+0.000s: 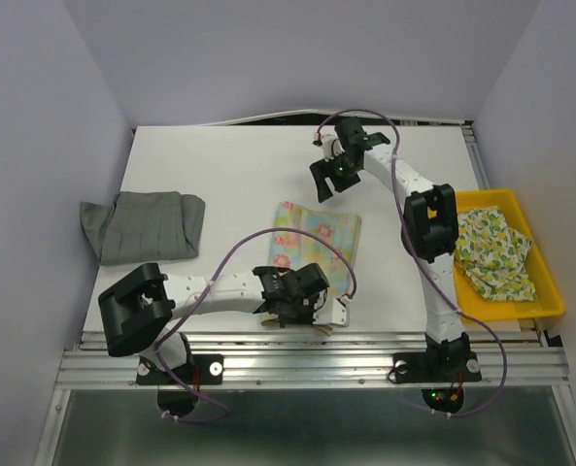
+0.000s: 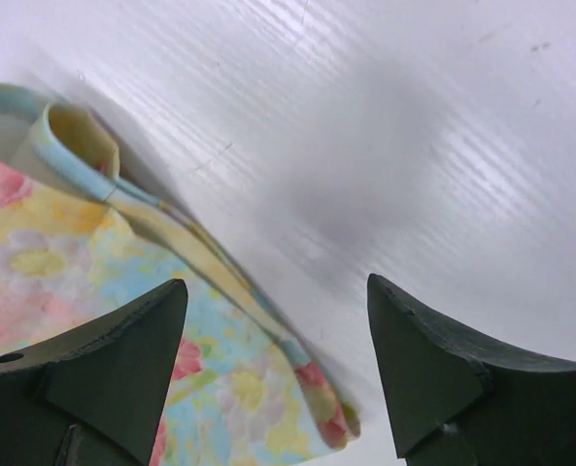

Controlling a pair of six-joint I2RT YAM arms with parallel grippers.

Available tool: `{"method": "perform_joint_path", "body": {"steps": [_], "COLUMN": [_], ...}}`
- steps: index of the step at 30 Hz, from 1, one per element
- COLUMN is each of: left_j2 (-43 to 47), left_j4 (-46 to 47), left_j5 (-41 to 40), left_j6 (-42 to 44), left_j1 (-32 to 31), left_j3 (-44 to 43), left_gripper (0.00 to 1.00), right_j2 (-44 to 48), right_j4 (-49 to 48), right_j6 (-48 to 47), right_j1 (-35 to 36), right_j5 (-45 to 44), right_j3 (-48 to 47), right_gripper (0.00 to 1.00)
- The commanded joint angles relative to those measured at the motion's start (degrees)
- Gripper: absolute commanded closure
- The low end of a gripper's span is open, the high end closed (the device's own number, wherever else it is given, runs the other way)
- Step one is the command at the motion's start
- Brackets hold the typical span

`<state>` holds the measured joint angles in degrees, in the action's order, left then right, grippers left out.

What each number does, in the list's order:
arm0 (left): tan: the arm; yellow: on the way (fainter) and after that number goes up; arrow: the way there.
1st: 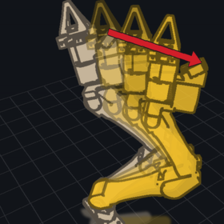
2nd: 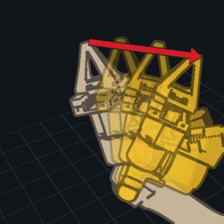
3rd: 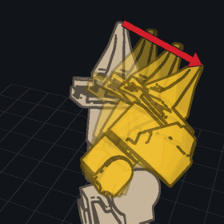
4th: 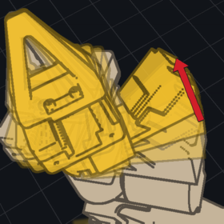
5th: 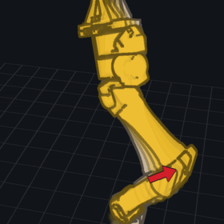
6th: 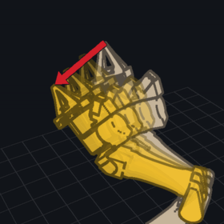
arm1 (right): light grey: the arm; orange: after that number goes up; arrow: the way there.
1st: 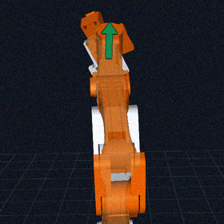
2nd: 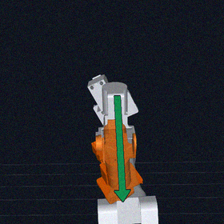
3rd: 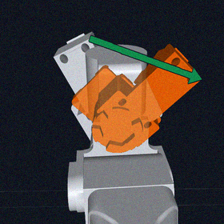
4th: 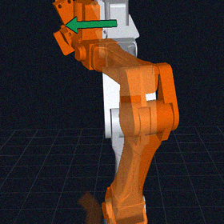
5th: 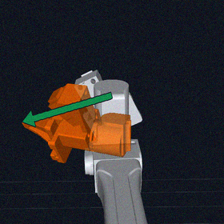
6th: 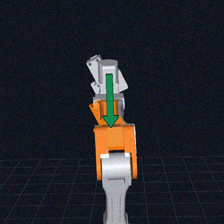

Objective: Fold and stack the skirts
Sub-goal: Fold the skirt

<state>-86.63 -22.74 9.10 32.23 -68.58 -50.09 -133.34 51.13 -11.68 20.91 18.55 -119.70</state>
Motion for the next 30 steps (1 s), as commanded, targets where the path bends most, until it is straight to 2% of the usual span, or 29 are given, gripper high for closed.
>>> {"method": "perform_joint_path", "body": {"steps": [1, 10, 15, 19, 24, 30], "left_j2": [2.78, 2.61, 1.64, 0.68, -4.24, -7.32], "left_j4": [-5.03, -10.12, -16.79, -20.93, -30.76, -34.2], "left_j5": [5.56, 7.42, 9.88, 10.32, 13.13, 9.36], "left_j6": [-1.03, -0.15, 2.75, 6.0, 10.38, 14.17], "left_j1": [0.11, 3.09, 4.76, 6.61, 10.47, 12.23], "left_j3": [-3.61, -8.88, -15.82, -22.22, -30.76, -37.89], "left_gripper": [1.0, 1.0, 0.99, 0.92, 0.93, 0.95], "right_j2": [-2.97, -3.07, -2.63, -0.88, 0.88, 3.78], "right_j4": [-4.2, 0.11, 1.07, -0.86, -2.27, -4.55], "right_j6": [-3.34, -9.32, -10.99, -10.99, -11.08, -9.5], "right_j1": [0.19, 0.19, 1.59, 2.91, 6.07, 8.54], "right_j5": [0.34, 14.05, 16.17, 17.13, 18.72, 21.18], "right_j3": [-3.17, 4.02, 9.12, 14.4, 19.49, 24.16], "right_gripper": [0.22, 0.41, 0.55, 0.62, 0.66, 0.66]}}
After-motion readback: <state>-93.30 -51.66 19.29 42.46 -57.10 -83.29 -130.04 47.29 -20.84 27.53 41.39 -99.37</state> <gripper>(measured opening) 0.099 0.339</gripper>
